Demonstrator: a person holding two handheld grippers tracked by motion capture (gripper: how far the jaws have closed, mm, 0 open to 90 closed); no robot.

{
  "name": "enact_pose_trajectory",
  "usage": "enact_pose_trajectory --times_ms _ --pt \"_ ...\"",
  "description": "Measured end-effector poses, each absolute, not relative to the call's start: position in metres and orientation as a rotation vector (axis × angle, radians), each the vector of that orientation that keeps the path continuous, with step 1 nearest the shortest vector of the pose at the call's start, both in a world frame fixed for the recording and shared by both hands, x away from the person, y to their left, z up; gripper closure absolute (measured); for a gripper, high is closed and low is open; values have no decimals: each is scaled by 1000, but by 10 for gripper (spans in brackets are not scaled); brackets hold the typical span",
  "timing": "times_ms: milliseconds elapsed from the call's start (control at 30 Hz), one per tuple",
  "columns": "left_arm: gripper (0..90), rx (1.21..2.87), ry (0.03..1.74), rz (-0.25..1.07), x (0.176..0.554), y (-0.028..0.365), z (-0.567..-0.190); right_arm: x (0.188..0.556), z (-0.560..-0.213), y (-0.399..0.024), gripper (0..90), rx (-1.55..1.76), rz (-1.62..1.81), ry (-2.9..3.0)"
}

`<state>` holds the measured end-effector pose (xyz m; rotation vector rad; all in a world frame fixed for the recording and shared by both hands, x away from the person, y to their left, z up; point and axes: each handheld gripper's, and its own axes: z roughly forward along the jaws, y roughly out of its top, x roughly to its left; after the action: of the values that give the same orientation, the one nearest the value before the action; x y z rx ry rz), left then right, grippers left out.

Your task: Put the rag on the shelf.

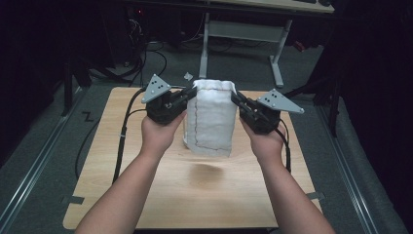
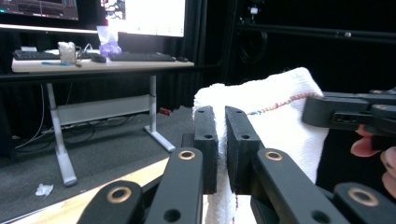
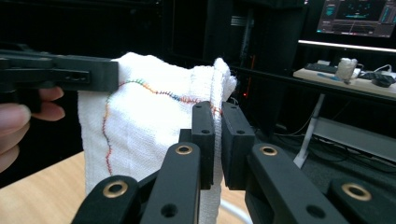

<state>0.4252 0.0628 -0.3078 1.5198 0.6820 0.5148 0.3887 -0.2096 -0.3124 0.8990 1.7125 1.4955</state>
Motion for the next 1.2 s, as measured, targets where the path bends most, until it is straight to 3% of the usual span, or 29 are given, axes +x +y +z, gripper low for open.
enact_pose_trajectory --times_ms 333,1200 --pt "843 1518 737 492 464 72 -302 436 -301 -200 854 951 1482 1738" --pt "842 1585 784 482 511 60 -309 479 -313 -205 853 999 1429 1769"
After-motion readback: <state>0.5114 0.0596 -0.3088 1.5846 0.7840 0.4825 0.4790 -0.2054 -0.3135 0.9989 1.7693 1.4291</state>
